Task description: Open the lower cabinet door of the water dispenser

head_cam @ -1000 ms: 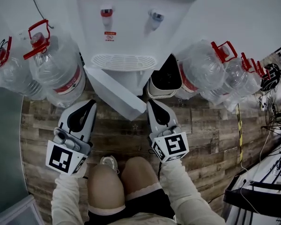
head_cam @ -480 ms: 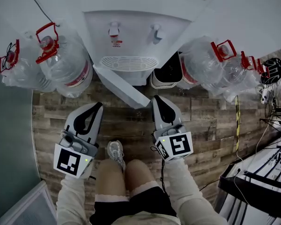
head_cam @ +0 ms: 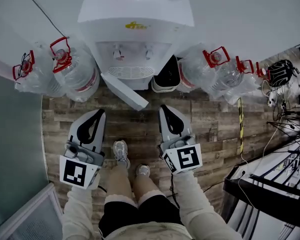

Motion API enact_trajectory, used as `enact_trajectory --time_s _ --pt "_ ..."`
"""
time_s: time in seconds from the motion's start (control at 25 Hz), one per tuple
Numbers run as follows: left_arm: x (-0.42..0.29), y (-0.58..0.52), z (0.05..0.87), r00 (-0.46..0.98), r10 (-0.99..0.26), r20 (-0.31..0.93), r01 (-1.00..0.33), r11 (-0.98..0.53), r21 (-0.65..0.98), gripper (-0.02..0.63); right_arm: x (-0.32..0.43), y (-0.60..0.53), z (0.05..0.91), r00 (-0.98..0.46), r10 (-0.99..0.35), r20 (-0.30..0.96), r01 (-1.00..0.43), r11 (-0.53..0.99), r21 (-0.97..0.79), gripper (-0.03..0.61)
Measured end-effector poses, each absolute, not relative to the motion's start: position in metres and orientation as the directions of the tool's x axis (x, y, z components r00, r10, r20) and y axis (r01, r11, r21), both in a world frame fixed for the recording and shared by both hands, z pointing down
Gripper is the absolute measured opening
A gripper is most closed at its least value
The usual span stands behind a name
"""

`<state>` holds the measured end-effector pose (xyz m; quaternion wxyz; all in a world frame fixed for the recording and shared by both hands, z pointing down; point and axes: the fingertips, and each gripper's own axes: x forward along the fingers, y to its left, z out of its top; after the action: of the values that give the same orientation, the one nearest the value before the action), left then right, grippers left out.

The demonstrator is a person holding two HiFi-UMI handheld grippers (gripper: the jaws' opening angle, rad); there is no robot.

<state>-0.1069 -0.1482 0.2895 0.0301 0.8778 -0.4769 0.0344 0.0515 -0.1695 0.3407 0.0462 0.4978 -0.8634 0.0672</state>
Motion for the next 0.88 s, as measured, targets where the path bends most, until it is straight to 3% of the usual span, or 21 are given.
enact_trajectory --time_s 0.52,0.88 --pt "-0.089 -0.092 0.13 0.528 -0.848 0.049 -0.848 -0.529 -0.023 0.003 0.07 -0.119 0.165 -0.532 -0.843 0.085 -0.847 0.53 -0.045 0.009" --pt "-0.082 -0.05 0.059 0.527 -0.85 0.013 -0.849 -0.527 -0.043 0.003 0.089 -0.078 0.09 -0.505 -0.861 0.058 -0.863 0.504 -0.037 0.009"
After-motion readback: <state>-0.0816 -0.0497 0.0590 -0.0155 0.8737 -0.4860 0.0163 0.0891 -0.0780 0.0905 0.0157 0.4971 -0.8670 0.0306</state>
